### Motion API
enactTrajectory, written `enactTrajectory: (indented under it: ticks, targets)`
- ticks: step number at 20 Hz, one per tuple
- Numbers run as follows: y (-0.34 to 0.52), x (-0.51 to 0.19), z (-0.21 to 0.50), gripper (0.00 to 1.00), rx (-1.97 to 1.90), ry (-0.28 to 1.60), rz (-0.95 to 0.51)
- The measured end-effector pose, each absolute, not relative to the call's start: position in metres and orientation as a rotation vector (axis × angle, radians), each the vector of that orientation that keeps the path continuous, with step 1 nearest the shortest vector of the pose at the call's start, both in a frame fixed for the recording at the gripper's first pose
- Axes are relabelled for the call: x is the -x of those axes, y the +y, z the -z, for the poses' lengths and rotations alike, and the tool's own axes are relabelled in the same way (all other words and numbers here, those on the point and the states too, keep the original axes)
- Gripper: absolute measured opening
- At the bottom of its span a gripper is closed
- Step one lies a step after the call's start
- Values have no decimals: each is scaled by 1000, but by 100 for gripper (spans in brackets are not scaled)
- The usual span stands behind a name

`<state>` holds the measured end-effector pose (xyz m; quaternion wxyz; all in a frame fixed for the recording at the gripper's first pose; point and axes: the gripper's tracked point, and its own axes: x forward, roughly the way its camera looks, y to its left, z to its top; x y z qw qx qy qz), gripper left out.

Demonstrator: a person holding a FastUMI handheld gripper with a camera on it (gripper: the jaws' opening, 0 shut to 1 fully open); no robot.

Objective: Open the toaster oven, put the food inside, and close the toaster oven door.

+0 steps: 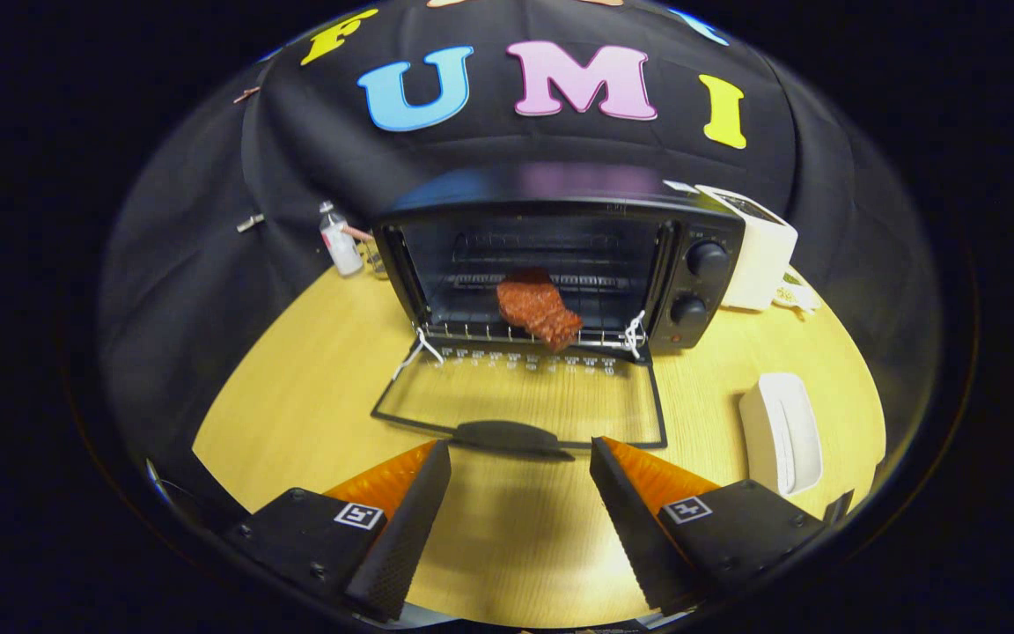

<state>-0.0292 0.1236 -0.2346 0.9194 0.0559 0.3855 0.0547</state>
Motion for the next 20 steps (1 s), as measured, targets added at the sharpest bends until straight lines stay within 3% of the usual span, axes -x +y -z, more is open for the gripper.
enactTrajectory:
  ticks: [7, 14, 20]
  targets:
    - [133, 32, 288, 99, -70, 912, -92]
    - [135, 14, 303, 96, -47, 906, -32]
    - [131, 28, 315, 99, -62, 974, 0]
